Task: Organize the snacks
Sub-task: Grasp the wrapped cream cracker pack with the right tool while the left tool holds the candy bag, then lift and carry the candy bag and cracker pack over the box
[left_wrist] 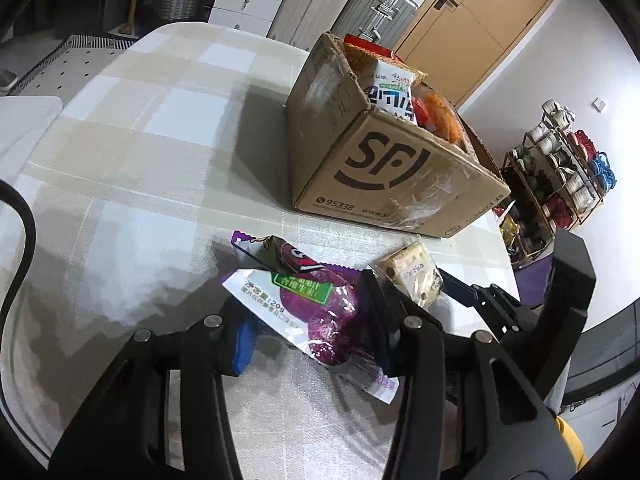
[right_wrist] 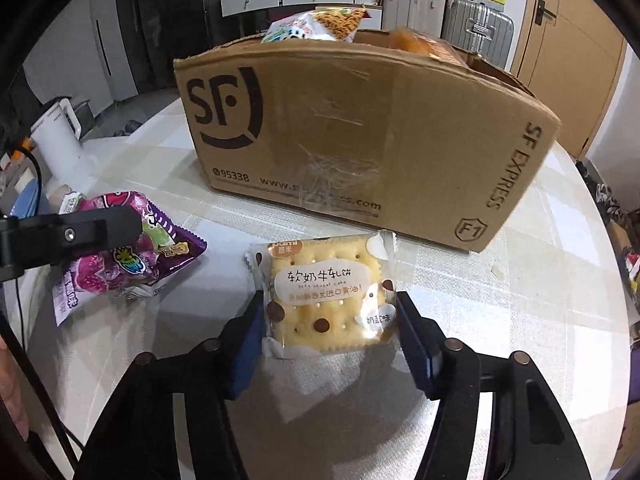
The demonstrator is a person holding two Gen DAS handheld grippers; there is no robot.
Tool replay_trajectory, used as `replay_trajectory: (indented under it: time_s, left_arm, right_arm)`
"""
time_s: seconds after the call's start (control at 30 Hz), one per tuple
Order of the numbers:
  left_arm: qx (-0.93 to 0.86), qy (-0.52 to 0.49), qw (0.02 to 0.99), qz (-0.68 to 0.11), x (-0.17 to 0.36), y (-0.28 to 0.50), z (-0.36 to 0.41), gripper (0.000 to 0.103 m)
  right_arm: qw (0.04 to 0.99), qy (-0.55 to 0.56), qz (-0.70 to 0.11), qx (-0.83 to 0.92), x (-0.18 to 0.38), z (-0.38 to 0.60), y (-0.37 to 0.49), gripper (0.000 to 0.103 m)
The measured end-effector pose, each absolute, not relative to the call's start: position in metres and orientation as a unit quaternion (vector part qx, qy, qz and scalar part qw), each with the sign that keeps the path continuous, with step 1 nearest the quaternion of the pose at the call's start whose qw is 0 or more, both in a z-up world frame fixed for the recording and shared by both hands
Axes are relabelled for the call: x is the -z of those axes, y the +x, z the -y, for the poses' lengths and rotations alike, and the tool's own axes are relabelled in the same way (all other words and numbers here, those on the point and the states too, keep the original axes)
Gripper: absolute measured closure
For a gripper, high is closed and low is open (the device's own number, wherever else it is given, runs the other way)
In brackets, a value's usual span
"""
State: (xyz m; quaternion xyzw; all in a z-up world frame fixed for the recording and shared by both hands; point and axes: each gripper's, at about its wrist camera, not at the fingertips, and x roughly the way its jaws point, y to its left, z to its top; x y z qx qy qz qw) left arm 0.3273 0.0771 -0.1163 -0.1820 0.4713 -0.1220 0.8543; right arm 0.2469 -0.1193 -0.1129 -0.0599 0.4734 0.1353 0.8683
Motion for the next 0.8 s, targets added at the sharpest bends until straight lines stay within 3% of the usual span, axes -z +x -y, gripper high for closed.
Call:
replay_trajectory:
  time_s: [0.43,0.8]
  left_arm:
    - [0.124,-0.17,0.86,-0.465,0.11,0.316,-0.065,0.06]
    - [0.141,-0.158,0.88,-0.426,0.079,0.27,-0.055,0.06]
  right_arm:
    - [0.866,0.018,-0.473,-0.159,0.103,0.159,0.219,0.043]
    - [0.888,0.069,-0.417,-0.182,0.046,0.188,0.171,0.043]
